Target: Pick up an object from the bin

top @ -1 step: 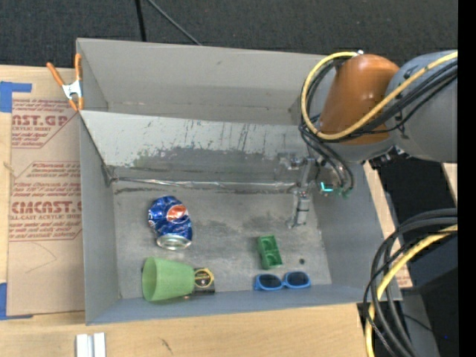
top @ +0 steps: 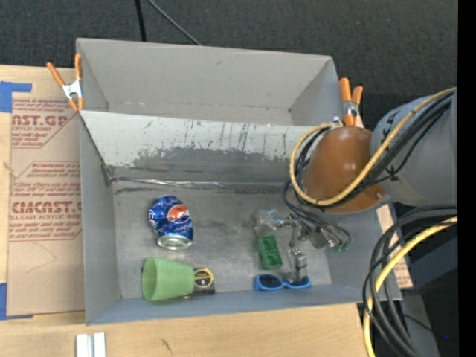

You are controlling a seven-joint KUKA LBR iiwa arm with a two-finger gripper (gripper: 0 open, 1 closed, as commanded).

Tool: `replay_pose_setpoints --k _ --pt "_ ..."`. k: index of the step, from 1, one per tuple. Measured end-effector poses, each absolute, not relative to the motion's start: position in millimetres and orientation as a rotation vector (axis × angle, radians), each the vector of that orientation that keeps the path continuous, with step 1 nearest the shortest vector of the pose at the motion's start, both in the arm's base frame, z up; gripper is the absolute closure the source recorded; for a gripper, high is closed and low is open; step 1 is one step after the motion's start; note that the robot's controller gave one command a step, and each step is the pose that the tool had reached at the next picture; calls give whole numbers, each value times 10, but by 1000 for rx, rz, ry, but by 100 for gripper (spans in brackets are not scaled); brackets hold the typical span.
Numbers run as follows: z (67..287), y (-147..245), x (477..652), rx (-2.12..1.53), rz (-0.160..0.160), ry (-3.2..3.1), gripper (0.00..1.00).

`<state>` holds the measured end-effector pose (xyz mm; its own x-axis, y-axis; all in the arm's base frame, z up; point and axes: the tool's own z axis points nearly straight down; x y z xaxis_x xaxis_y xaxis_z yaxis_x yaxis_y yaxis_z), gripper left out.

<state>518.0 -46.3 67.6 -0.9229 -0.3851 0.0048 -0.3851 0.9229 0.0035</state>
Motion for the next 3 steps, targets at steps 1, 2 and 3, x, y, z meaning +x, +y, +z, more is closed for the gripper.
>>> replay_pose_setpoints --k 1,2,3 --pt "729 -108 4847 601 3 -3105 0" --pt "697 -533 5035 1161 1 -2921 0" --pt "698 -517 5033 1161 -2 -2921 100"
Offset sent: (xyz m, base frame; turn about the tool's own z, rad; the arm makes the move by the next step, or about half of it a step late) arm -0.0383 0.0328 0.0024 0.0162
